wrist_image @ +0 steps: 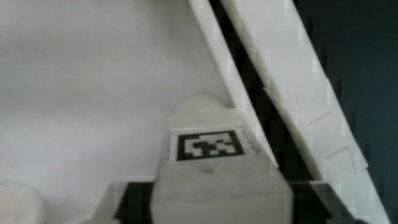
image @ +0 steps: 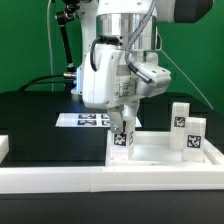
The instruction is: Assemble square table
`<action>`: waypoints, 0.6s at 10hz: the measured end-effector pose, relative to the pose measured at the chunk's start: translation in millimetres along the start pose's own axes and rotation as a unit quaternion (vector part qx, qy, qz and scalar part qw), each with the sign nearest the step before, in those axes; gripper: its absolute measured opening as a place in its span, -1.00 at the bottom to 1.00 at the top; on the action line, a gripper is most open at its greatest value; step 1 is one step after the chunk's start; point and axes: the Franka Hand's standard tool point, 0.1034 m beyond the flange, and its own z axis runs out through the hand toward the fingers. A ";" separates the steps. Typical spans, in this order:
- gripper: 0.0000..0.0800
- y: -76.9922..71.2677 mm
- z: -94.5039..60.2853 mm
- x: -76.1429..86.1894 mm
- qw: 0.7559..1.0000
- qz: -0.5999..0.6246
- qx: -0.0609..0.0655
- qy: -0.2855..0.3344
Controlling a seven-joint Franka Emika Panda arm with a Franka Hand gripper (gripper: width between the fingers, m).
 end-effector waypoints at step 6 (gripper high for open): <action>0.53 3.6 -8.3 -10.0 1.000 -0.008 0.004 -0.005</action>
Offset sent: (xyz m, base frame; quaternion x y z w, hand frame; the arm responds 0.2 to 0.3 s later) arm 0.0000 0.0000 0.0000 0.0000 0.0000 0.0000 1.0000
